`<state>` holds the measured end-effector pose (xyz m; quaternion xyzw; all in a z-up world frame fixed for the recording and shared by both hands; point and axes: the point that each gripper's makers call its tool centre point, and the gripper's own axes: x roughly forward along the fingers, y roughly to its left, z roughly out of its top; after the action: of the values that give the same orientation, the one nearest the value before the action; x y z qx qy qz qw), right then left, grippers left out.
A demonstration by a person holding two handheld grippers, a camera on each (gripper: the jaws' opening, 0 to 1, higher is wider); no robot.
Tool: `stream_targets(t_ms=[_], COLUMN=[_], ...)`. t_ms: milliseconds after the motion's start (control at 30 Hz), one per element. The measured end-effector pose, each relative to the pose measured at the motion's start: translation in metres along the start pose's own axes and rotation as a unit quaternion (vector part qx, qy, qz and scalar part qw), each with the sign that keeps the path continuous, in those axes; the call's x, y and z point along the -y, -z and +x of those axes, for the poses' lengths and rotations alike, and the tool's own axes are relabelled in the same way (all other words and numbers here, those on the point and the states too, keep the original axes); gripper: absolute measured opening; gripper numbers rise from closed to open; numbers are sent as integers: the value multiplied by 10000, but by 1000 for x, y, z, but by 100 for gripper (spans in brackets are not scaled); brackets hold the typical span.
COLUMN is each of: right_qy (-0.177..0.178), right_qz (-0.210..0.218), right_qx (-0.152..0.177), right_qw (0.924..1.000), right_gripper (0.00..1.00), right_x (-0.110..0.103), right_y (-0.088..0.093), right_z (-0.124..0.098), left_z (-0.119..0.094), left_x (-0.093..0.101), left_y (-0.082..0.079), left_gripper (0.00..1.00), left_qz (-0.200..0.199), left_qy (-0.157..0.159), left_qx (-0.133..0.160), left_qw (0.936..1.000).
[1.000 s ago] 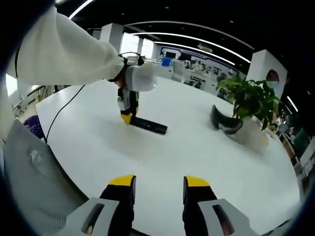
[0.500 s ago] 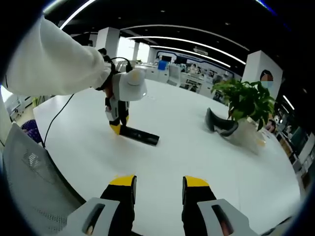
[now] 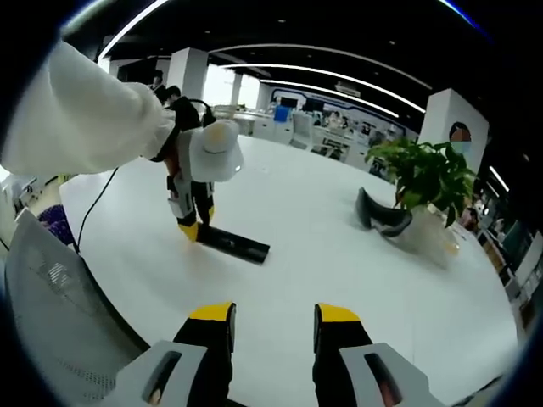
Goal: Press the specified remote control buttons in sequence, fully releasing each button before pressing the next.
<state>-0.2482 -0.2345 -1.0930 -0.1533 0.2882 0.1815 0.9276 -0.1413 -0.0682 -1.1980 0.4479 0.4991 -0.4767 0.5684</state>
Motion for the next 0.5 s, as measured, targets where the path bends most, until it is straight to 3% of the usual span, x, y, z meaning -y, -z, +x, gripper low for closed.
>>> stream_targets(t_ms=[233,500], right_qy=[-12,-26], right_qz=[36,-45], right_qx=[-8,-60], right_qw=[10000,10000], right_gripper=[33,32], right_x=[1,-1], right_y=[0,1], right_z=[0,1], left_z=[-1,-2], left_x=[16,33], left_y=[3,5], left_gripper=[23,23], left_qz=[-61,-147], left_qy=[-6,9], left_qx=[-70,119], left_qw=[10000,9998])
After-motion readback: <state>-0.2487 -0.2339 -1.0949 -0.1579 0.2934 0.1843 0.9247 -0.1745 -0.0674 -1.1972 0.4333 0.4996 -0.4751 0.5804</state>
